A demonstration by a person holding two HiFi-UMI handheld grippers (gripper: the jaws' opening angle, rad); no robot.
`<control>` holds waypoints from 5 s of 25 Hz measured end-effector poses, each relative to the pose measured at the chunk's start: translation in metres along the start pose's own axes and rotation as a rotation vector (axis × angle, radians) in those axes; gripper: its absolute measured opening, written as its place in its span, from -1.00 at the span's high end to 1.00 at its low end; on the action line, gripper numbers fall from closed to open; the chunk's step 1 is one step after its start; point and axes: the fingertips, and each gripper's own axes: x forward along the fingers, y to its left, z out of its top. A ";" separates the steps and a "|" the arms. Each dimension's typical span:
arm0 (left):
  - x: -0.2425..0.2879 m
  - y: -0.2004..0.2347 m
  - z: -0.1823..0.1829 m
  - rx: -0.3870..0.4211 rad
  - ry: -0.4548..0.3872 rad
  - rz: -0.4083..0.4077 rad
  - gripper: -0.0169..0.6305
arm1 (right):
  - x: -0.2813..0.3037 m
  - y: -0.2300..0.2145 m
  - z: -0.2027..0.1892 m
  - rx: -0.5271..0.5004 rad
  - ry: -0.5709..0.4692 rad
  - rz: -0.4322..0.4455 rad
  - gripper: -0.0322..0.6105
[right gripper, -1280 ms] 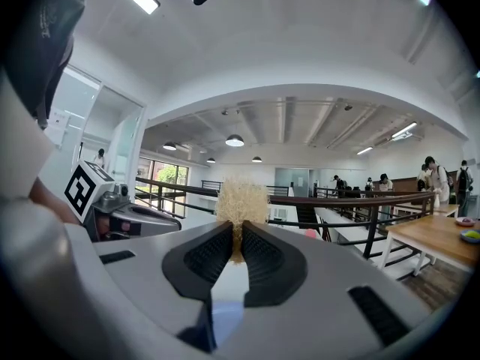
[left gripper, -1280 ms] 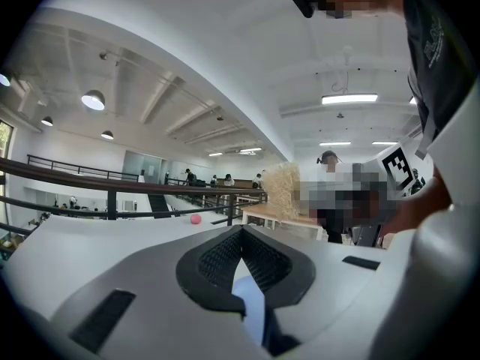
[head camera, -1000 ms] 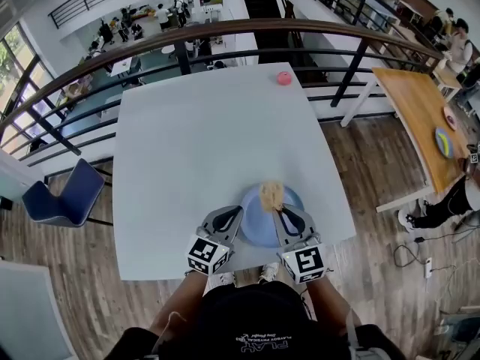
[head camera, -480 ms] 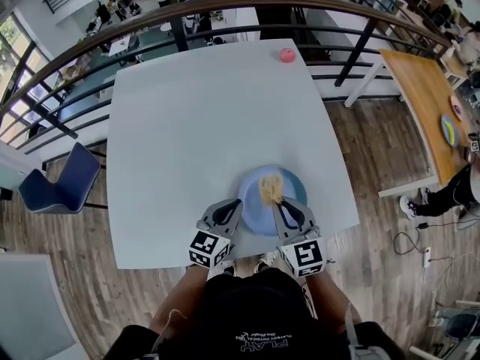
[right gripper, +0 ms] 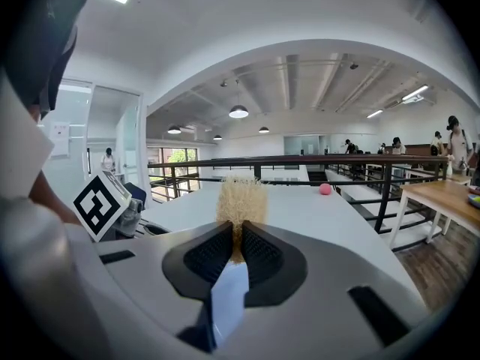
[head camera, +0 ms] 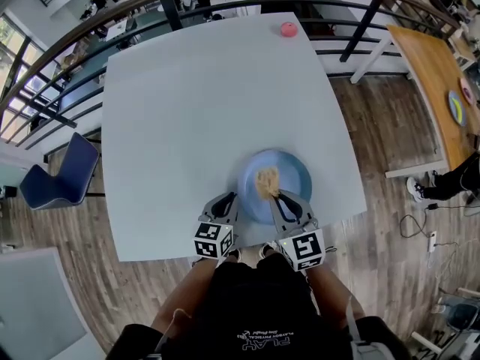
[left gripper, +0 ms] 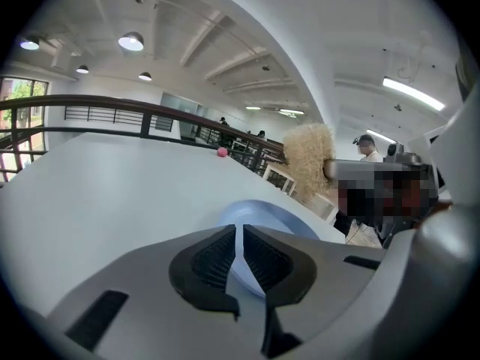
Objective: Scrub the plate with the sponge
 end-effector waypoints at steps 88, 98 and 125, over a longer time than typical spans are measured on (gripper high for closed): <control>-0.010 0.009 0.083 -0.339 -0.059 -0.033 0.85 | 0.018 0.028 0.044 -0.106 0.002 0.106 0.76; -0.033 -0.014 0.116 -0.219 -0.146 -0.066 0.85 | 0.031 0.045 0.065 -0.183 0.027 0.119 0.76; -0.054 -0.022 0.138 -0.127 -0.205 -0.058 0.85 | 0.036 0.032 0.104 -0.232 -0.051 0.036 0.76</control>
